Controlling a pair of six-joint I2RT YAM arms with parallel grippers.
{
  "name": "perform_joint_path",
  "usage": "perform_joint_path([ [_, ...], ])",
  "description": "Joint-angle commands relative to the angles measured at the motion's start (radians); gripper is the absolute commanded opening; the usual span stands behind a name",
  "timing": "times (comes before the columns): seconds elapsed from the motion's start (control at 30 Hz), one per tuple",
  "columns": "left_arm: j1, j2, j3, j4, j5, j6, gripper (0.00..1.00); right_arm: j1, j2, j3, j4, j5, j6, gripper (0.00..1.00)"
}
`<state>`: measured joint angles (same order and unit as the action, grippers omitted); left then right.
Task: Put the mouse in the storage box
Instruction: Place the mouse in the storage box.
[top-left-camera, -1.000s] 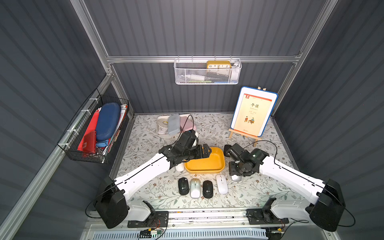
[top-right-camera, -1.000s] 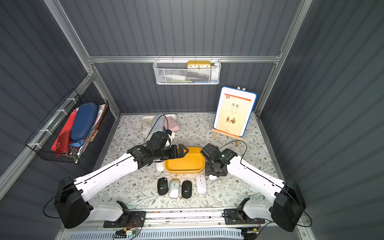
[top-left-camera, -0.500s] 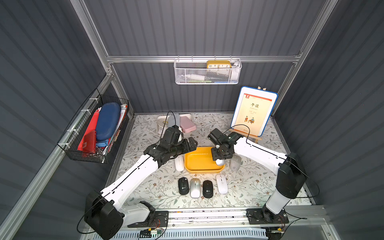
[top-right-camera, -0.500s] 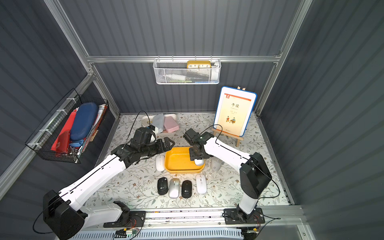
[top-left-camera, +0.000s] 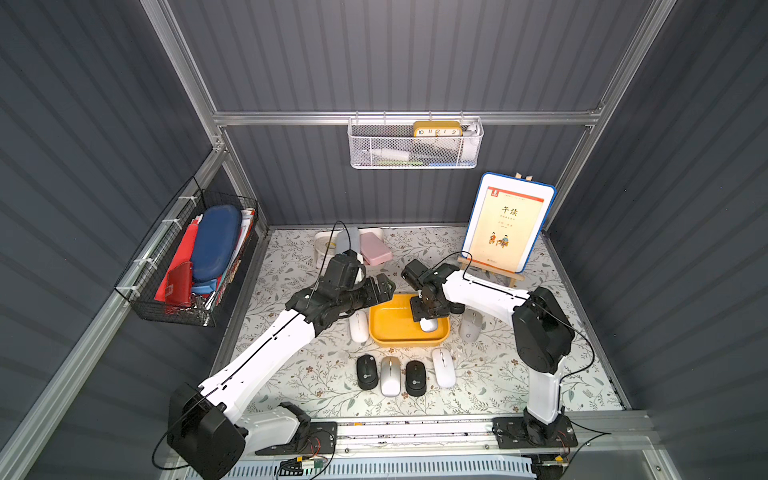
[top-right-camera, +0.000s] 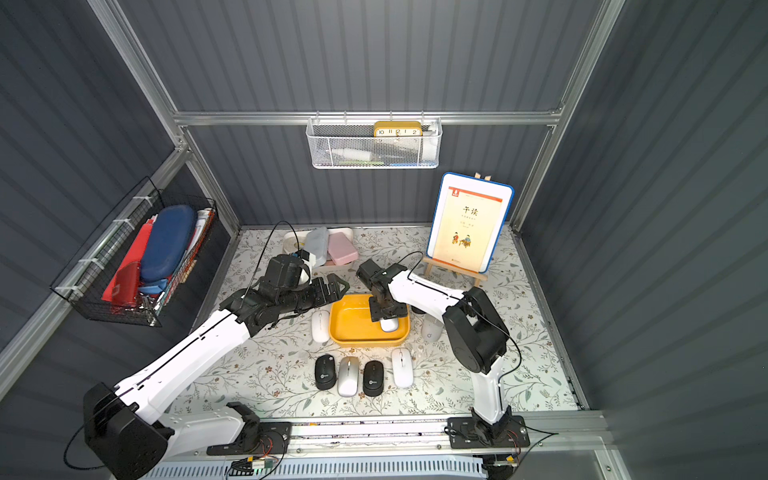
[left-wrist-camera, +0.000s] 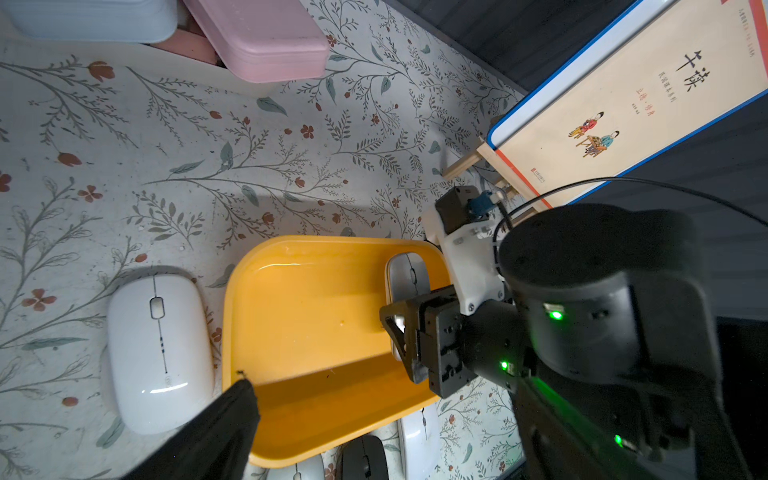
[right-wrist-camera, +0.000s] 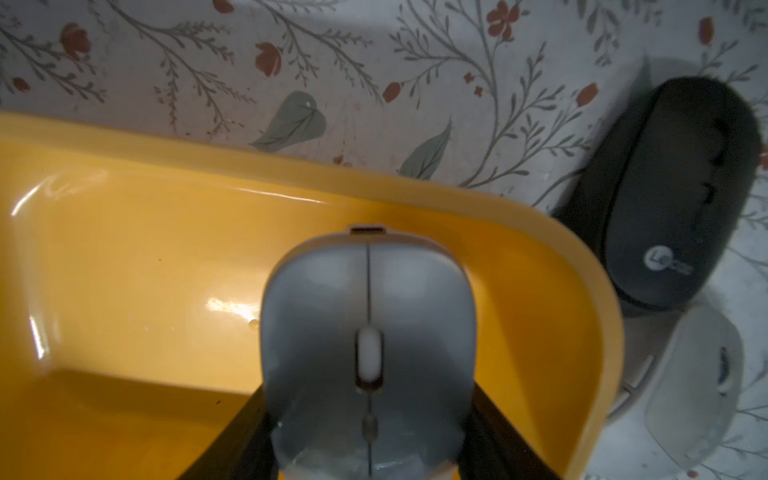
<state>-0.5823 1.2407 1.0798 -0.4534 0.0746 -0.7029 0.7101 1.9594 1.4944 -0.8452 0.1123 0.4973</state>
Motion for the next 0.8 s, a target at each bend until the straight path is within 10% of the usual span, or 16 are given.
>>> perform_joint_path([
  [0.0,0.002,-0.024,0.029,-0.027,0.013,0.021,0.99,-0.02,0.004,0.035,0.001,-0.03,0.027,0.49],
  [0.77,0.002,-0.046,0.015,-0.023,0.042,0.034,0.99,-0.029,0.145,0.099,-0.102,-0.079,0.092,0.52],
])
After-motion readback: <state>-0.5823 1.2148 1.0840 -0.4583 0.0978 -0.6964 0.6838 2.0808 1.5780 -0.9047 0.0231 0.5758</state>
